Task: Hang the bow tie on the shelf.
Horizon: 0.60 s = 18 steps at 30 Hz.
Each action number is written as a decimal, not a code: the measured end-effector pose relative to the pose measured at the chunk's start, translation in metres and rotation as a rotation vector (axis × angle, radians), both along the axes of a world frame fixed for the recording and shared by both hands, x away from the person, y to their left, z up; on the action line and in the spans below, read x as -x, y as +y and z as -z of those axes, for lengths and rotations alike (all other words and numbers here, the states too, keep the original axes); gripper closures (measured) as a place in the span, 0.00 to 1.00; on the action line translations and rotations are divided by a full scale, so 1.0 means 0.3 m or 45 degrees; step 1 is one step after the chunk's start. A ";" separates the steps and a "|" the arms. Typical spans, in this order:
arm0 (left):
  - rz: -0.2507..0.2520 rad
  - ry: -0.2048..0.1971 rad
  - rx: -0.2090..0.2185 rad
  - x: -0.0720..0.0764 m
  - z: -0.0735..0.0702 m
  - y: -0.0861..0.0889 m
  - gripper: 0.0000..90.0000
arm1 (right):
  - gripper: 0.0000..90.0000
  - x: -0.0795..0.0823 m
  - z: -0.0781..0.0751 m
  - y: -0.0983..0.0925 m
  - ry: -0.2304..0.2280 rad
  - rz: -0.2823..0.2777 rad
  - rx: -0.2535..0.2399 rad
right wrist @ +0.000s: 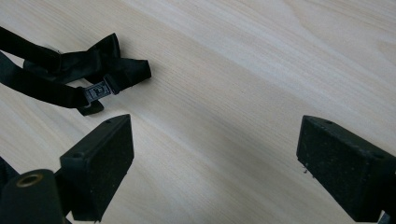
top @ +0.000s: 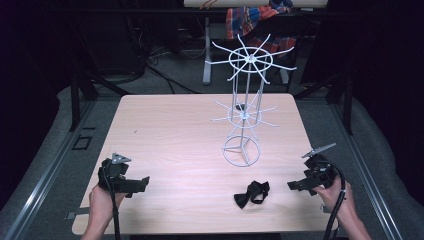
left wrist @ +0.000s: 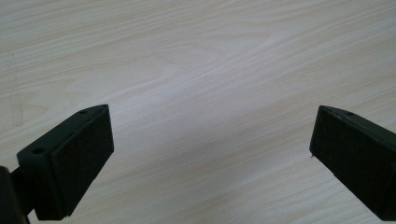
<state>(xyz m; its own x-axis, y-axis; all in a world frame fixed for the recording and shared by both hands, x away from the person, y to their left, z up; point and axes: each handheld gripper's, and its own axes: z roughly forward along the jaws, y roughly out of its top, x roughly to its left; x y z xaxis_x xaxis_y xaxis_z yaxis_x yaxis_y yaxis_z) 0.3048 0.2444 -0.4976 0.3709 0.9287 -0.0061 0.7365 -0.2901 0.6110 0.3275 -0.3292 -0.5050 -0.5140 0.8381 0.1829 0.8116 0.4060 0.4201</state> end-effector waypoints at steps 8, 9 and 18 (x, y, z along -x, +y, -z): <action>-0.008 0.002 0.014 0.001 -0.001 0.012 0.00 | 0.11 0.005 -0.002 0.008 -0.009 0.003 -0.002; -0.008 0.002 0.014 0.001 -0.001 0.012 0.00 | 0.11 0.005 -0.002 0.008 -0.009 0.003 -0.002; -0.009 -0.007 0.011 0.003 -0.003 0.012 0.00 | 0.06 0.013 -0.016 0.028 -0.045 -0.014 0.011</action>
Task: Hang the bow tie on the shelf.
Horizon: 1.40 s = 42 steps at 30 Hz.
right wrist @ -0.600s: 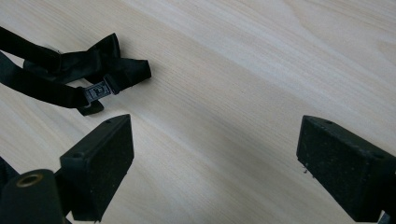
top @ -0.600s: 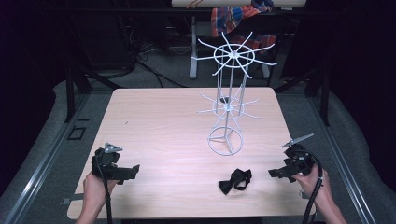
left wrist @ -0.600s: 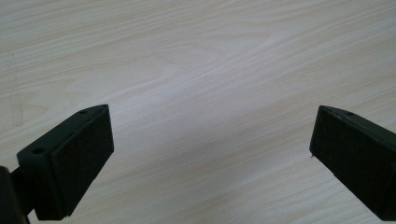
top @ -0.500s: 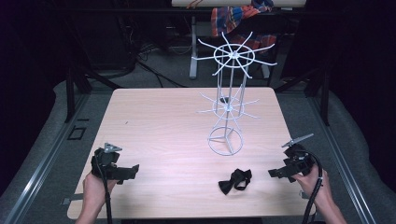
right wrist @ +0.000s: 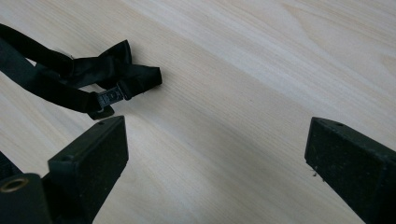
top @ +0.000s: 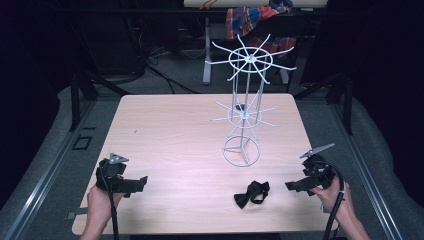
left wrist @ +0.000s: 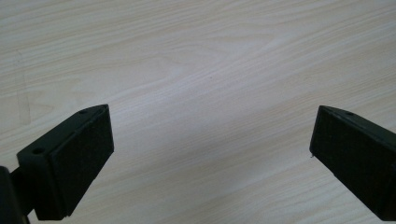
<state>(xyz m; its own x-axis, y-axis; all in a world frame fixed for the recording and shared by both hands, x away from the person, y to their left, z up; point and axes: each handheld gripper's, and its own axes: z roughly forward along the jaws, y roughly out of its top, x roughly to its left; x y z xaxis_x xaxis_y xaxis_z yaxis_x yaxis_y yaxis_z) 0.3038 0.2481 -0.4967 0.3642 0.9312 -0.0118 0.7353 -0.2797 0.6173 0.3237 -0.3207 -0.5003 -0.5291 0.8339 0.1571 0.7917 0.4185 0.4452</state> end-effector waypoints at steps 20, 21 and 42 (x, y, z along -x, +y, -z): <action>0.018 0.018 -0.012 -0.007 0.004 -0.003 0.00 | 0.00 0.019 -0.025 0.052 -0.044 -0.076 -0.046; 0.017 0.018 -0.013 -0.008 0.004 -0.003 0.00 | 0.00 0.020 -0.026 0.058 -0.044 -0.080 -0.045; 0.021 0.024 -0.025 -0.012 0.009 -0.009 0.00 | 0.15 0.035 -0.015 0.180 -0.020 -0.240 -0.025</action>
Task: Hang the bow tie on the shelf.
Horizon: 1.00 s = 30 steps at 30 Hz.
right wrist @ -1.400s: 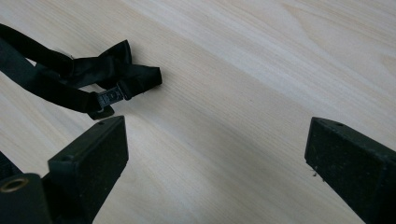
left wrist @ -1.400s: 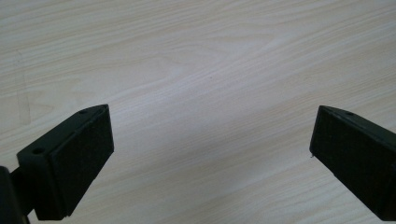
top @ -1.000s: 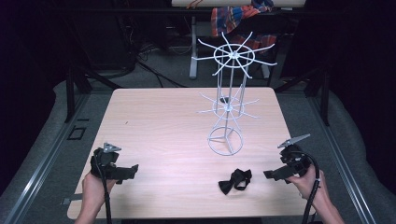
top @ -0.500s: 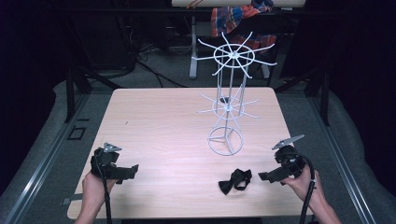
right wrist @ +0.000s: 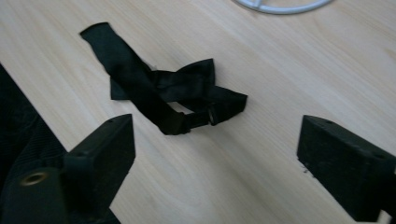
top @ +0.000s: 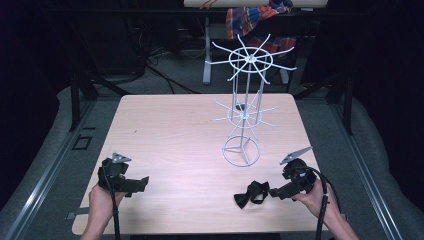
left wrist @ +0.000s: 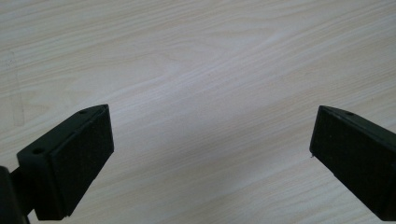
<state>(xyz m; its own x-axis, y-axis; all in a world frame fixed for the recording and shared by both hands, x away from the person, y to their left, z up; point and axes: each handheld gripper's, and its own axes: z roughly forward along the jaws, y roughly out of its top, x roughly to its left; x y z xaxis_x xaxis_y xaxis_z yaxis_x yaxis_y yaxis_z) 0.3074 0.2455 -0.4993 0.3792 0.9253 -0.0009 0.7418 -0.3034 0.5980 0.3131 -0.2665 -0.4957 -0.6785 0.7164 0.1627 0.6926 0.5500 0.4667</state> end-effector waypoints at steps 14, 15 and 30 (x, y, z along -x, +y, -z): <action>0.005 0.014 0.003 -0.002 0.003 -0.002 0.00 | 0.68 0.023 0.011 0.084 0.008 -0.127 0.054; 0.006 0.015 0.002 -0.002 0.003 -0.002 0.00 | 0.72 0.023 0.012 0.088 0.008 -0.135 0.059; 0.008 0.020 -0.006 -0.005 0.008 -0.005 0.00 | 0.98 0.037 -0.018 0.089 -0.117 -0.130 0.145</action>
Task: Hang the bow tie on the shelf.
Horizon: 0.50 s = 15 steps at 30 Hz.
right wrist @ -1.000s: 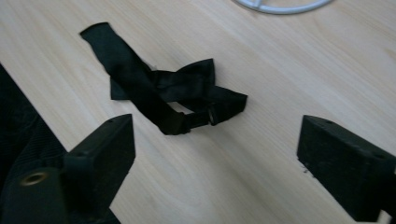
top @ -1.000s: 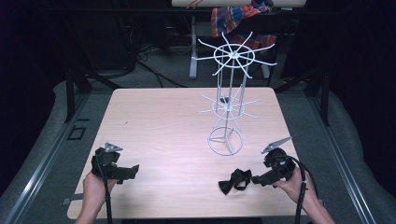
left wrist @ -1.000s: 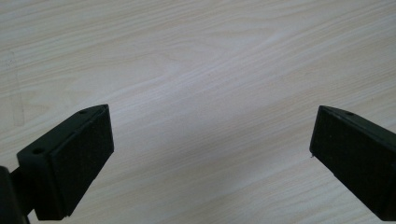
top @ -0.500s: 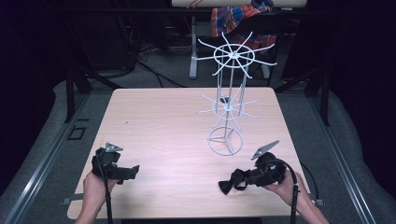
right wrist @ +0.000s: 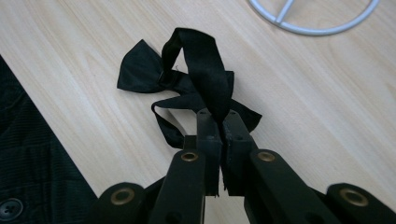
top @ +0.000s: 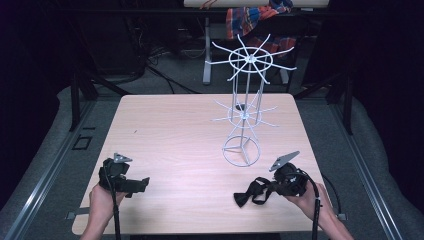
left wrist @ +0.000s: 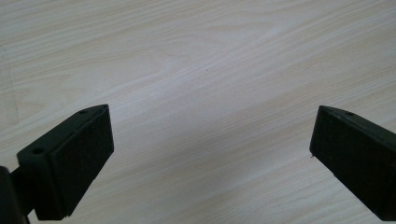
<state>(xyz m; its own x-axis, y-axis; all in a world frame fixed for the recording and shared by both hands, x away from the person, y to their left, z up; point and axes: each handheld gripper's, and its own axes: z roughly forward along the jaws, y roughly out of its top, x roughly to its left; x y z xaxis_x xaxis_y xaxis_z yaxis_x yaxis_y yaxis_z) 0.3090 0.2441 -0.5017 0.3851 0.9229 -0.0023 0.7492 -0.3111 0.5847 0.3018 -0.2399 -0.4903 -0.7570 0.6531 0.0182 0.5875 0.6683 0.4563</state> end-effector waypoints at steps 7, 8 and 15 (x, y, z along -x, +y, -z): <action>0.005 0.011 0.008 -0.001 0.000 -0.001 0.00 | 0.98 0.001 -0.019 -0.004 -0.035 -0.009 0.000; 0.005 0.010 0.008 -0.002 0.001 -0.001 0.00 | 0.98 0.001 -0.024 -0.005 -0.043 -0.014 0.001; 0.014 0.014 0.007 -0.004 0.002 -0.001 0.00 | 0.98 0.006 -0.063 -0.013 -0.104 -0.013 -0.039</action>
<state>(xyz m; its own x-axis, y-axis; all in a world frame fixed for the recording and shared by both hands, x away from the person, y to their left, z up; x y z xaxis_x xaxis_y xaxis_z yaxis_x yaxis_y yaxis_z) 0.3101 0.2437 -0.5022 0.3951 0.9185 -0.0113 0.7519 -0.3163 0.5784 0.3000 -0.2438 -0.4714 -0.7633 0.6456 -0.0243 0.5408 0.6590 0.5227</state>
